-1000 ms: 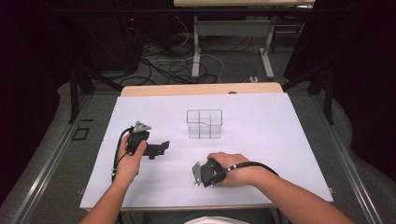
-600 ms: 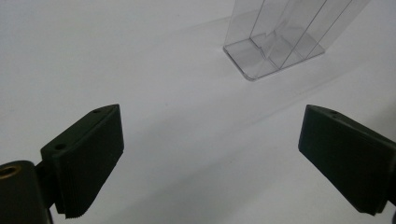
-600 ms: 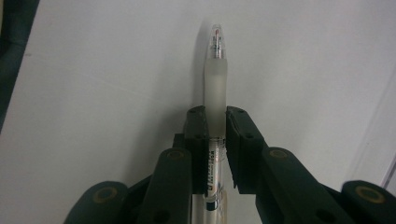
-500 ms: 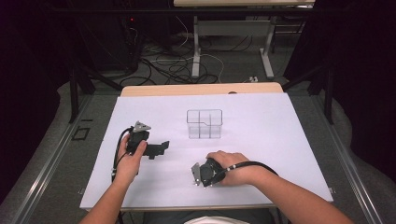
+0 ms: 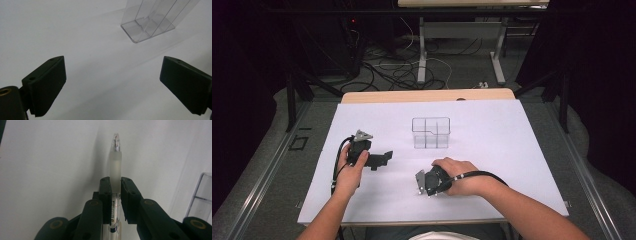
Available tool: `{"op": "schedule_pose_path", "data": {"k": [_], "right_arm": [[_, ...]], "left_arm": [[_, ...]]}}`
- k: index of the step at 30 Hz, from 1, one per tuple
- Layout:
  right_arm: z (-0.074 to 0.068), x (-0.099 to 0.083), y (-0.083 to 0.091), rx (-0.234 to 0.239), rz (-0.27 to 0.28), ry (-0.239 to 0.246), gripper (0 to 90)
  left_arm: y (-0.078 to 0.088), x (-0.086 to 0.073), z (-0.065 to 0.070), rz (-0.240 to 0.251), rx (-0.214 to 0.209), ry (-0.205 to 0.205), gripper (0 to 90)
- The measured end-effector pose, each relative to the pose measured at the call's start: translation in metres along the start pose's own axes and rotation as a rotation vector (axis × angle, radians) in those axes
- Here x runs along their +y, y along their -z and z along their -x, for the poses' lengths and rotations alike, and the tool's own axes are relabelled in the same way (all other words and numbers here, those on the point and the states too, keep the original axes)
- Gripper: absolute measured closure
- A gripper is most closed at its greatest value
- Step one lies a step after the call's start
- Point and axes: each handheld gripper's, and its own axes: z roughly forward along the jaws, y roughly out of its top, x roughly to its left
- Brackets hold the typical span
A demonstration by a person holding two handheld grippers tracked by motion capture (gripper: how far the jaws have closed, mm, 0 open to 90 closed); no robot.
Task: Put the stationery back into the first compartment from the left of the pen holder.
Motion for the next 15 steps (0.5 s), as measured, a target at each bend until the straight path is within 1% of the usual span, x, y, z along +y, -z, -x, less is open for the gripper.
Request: {"op": "schedule_pose_path", "data": {"k": [1, 3, 4, 5, 6, 7, 8, 9, 10, 11, 12, 13, 14, 15], "right_arm": [[0.000, 0.000, 0.000, 0.000, 0.000, 0.000, 79.8], [0.002, 0.000, 0.002, -0.003, 0.008, -0.021, 79.7], [0.006, 0.000, 0.004, -0.004, 0.027, -0.038, 79.7], [0.006, 0.000, 0.004, -0.004, 0.027, -0.038, 79.7], [0.007, 0.000, 0.005, -0.019, 0.045, -0.061, 79.7], [0.010, 0.001, 0.009, -0.028, 0.053, -0.080, 79.8], [0.012, 0.001, 0.010, -0.036, 0.063, -0.081, 79.8], [0.012, 0.001, 0.010, -0.036, 0.063, -0.081, 79.8], [0.015, 0.000, 0.013, -0.052, 0.088, -0.104, 79.8], [0.017, 0.000, 0.015, -0.059, 0.096, -0.119, 79.7], [0.017, 0.000, 0.015, -0.059, 0.096, -0.119, 79.7], [0.019, 0.000, 0.017, -0.072, 0.114, -0.156, 79.7], [0.020, 0.000, 0.018, -0.081, 0.113, -0.171, 79.8], [0.020, 0.000, 0.018, -0.081, 0.113, -0.171, 79.8]], "left_arm": [[0.000, 0.000, 0.000, -0.002, 0.000, 0.003, 6.8], [0.001, 0.000, 0.000, -0.003, 0.001, 0.004, 6.8], [0.001, 0.000, 0.000, -0.002, 0.001, 0.004, 6.8], [0.001, 0.000, 0.000, -0.002, -0.001, 0.003, 6.8], [0.001, 0.000, 0.000, -0.001, 0.001, 0.006, 6.8], [0.000, 0.000, 0.000, 0.010, 0.001, 0.015, 6.8], [0.000, 0.000, 0.001, 0.013, 0.000, 0.020, 6.8], [0.000, 0.000, 0.001, 0.009, -0.001, 0.020, 6.8], [0.001, 0.000, -0.001, -0.001, 0.002, 0.002, 6.8], [0.001, 0.000, -0.001, -0.001, 0.002, 0.001, 6.8], [0.001, 0.000, -0.001, -0.001, 0.002, 0.001, 6.8], [0.001, 0.000, -0.001, -0.003, 0.001, 0.004, 6.8], [0.001, 0.000, -0.001, -0.001, -0.001, 0.004, 6.8], [0.001, 0.000, -0.001, -0.002, 0.002, 0.004, 6.8]]}}
